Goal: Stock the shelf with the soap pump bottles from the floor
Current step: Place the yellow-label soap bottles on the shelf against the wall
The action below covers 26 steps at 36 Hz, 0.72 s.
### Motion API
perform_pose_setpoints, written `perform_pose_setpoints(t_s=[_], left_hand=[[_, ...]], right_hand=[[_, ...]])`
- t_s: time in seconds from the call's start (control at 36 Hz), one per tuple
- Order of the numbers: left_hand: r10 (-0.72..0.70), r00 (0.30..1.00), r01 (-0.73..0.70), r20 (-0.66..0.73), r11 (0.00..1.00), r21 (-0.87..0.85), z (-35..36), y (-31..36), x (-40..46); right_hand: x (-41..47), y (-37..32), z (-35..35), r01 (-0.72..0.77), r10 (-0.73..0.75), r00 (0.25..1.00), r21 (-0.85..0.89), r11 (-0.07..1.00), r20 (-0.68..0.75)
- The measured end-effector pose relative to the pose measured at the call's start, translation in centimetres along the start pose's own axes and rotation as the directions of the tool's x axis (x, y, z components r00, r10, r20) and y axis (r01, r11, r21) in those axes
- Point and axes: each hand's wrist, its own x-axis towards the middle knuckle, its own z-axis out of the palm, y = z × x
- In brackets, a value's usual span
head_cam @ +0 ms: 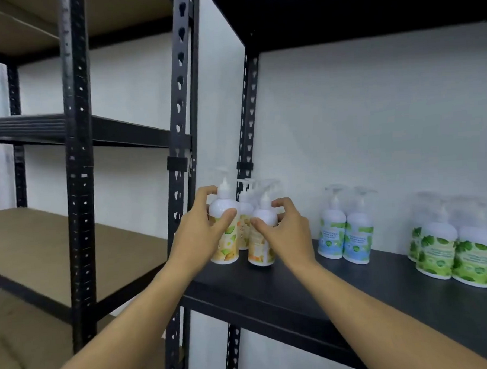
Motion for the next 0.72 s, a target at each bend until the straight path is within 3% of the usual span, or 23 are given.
perform_pose_setpoints(t_s=[0.72], left_hand=[[0.072,0.997,-0.074,0.022,0.988,0.132,1.1,-1.6,0.9]], right_hand=[[0.8,0.7,2.4,0.012,-0.016,0.999,-0.087,0.996,-0.046]])
